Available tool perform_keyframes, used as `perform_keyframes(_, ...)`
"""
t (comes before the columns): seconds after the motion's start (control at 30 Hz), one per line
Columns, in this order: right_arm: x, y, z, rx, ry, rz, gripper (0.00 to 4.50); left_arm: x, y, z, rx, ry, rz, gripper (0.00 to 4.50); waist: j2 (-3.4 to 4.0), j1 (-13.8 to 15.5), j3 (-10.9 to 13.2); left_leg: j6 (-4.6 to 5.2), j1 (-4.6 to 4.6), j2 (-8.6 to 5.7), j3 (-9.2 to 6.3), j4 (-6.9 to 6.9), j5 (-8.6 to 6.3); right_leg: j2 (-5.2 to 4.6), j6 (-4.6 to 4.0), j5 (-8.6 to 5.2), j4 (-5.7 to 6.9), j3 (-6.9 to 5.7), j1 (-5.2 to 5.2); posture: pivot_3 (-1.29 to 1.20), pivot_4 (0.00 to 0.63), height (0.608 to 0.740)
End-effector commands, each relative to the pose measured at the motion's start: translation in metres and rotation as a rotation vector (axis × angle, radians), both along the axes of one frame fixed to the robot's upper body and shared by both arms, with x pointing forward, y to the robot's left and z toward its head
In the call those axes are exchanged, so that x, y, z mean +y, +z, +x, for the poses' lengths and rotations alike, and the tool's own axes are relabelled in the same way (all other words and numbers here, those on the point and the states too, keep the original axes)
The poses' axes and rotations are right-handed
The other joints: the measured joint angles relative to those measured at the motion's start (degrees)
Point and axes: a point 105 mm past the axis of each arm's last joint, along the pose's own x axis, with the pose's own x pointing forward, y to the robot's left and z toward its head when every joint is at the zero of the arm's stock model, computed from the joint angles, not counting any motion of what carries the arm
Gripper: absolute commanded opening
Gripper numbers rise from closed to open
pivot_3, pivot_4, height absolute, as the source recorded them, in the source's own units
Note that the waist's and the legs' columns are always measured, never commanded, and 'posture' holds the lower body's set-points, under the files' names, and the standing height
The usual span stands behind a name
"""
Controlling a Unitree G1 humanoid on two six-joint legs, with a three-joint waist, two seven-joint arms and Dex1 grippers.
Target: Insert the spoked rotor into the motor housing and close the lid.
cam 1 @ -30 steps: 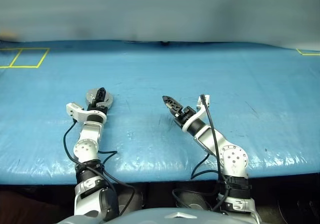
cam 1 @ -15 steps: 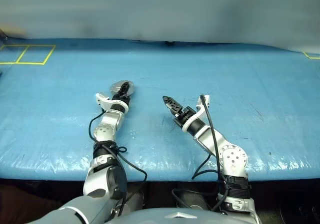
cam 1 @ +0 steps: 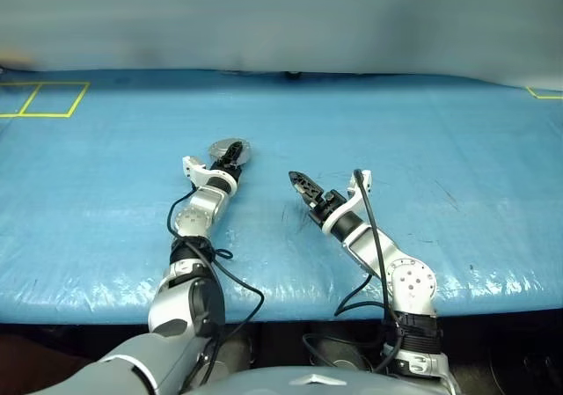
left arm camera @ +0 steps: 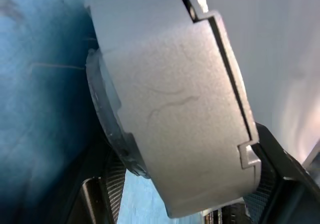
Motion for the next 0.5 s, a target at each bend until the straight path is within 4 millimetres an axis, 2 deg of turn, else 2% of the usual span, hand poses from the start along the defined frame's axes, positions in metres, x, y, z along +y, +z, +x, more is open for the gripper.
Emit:
perform_keyframes(0.03,0.003,0.012,-0.001,-0.052,0.009,0.009,3.9,-0.006,0.019,-0.009,-0.101,-0.032,-0.125,2.64,0.0,0.02,0.0,0.0,0.0,0.0,0.0,0.01,0.0,0.0,0.0,0.0,0.01,0.0,0.0,0.0,0.15,0.74)
perform_keyframes(0.13,0.004,0.011,-0.001,-0.052,0.019,-0.005,3.9,-0.005,0.024,-0.015,-0.135,-0.029,-0.166,2.64,0.0,0.06,0.0,0.0,0.01,0.01,0.0,0.02,0.0,0.0,0.0,0.0,0.01,0.0,0.01,0.0,0.15,0.74)
perform_keyframes(0.33,0.004,0.011,-0.001,-0.053,0.024,-0.012,3.9,0.011,0.008,-0.009,-0.053,0.055,-0.035,2.64,0.0,0.08,0.0,-0.04,0.03,0.02,0.02,0.04,-0.01,0.01,0.0,0.0,0.01,0.02,0.04,0.0,0.15,0.74)
perform_keyframes(0.47,0.005,0.011,-0.001,-0.054,0.027,-0.012,3.9,0.015,0.003,-0.006,-0.014,0.064,0.046,2.64,0.01,0.08,0.0,-0.05,0.05,0.03,0.04,0.02,-0.02,0.02,0.0,0.0,0.02,0.04,0.03,0.0,0.15,0.74)
perform_keyframes(0.5,0.005,0.011,-0.001,-0.054,0.027,-0.013,3.9,0.015,0.002,-0.005,-0.009,0.062,0.062,2.99,0.01,0.08,-0.01,-0.06,0.05,0.03,0.04,0.03,-0.02,0.02,0.0,0.0,0.02,0.04,0.04,0.0,0.15,0.74)
